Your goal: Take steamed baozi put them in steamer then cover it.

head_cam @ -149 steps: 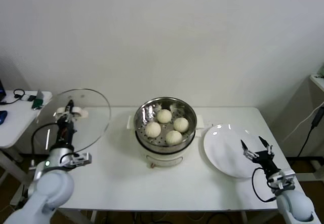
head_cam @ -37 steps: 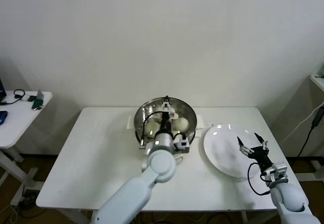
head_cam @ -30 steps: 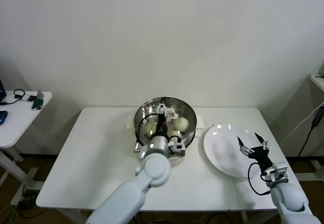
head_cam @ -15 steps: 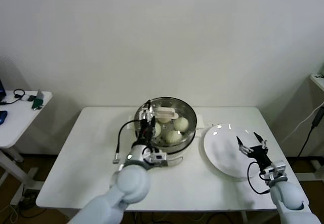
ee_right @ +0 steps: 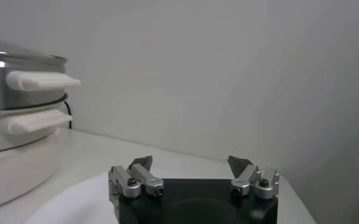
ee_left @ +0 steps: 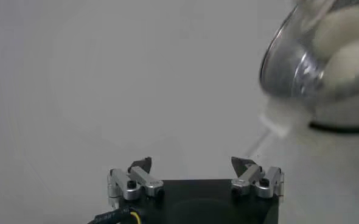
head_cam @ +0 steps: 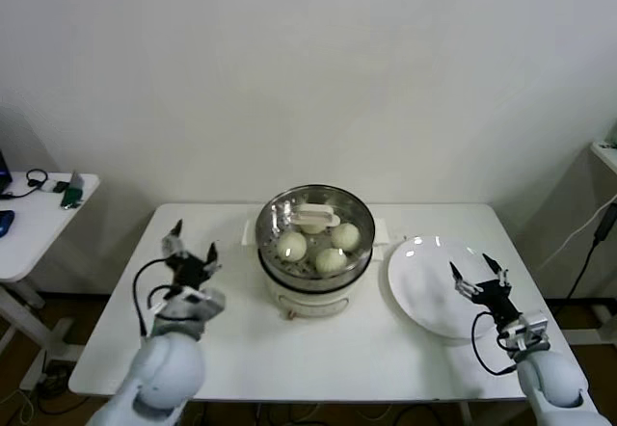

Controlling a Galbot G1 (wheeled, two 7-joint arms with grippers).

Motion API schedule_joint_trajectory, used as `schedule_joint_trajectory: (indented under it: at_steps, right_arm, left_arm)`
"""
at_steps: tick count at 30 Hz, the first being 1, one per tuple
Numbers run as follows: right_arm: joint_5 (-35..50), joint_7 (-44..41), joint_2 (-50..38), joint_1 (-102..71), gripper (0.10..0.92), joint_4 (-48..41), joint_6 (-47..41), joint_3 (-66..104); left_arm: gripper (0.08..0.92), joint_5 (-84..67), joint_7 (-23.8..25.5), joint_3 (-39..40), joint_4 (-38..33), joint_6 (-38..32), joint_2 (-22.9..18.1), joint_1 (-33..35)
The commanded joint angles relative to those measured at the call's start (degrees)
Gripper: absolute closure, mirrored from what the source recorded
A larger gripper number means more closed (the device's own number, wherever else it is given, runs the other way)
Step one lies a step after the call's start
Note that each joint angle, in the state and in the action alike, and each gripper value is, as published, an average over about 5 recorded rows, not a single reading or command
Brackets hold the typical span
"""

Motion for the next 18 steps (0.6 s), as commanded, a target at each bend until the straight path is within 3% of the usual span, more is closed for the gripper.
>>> schedule_joint_trajectory:
  at_steps: [1,9,18]
  right_arm:
    - [2.42,-0.09,-0.05,-2.56,0.203,3.19,0.78,0.25]
    - [4.09,-0.48,0.0,-5.06,0.203,5.76,0.91,0.43]
    - [4.84,-0.85,0.13,-5.92,0.203,5.91,1.68,1.03]
  left_arm:
    - [0.177,-28.2,-4.12,-22.55,7.67,-42.69,-12.04,16.6]
    - [0.177,-30.16,-1.77,-23.03,9.56,-45.26,-16.91,17.79]
    - [0.177,-28.74,-1.44,-23.01,8.98,-45.58,-16.63,17.37]
